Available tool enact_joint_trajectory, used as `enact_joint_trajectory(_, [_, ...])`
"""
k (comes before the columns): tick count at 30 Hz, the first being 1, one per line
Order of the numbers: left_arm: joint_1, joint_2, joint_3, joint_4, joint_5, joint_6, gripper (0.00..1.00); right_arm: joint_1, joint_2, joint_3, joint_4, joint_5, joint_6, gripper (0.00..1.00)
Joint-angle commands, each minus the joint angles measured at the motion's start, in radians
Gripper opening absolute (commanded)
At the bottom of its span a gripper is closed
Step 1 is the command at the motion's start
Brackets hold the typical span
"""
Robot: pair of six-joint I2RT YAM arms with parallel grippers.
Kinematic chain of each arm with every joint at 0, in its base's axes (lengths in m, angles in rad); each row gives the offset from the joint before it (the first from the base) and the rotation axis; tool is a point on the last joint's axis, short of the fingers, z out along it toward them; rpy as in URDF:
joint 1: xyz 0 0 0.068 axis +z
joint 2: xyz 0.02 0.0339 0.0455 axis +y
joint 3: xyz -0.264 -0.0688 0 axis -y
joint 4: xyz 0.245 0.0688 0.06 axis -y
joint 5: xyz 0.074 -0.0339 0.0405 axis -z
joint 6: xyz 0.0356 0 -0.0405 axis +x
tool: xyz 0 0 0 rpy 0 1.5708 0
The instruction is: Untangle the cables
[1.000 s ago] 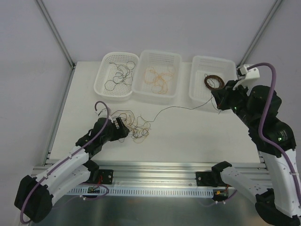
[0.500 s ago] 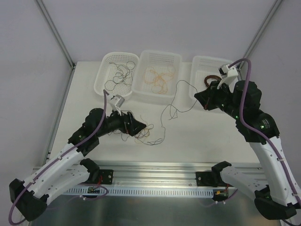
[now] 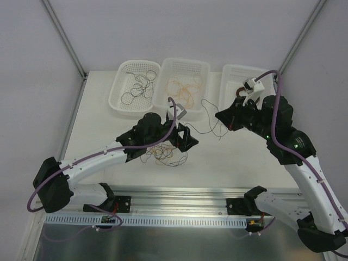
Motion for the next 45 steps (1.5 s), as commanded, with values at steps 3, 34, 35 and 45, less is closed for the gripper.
enact_joint_trajectory(3, [-0.031,0.055,0.079,0.111,-0.01,0.068,0.79,0.016,-0.012,-0.024,0.066,-0.014,0.018,0.01])
enact_joint_trajectory(34, [-0.054,-0.018,-0.031,-0.007,-0.351,0.178,0.85,0.03,-0.042,-0.047,0.058,-0.01,0.027,0.01])
enact_joint_trajectory(35, [-0.054,0.004,-0.015,-0.004,-0.352,0.178,0.81,0.033,-0.042,-0.05,0.061,-0.01,0.03,0.0])
enact_joint_trajectory(45, [-0.053,-0.033,0.176,-0.196,-0.366,0.128,0.0,0.031,-0.079,-0.202,0.101,0.044,0.018,0.24])
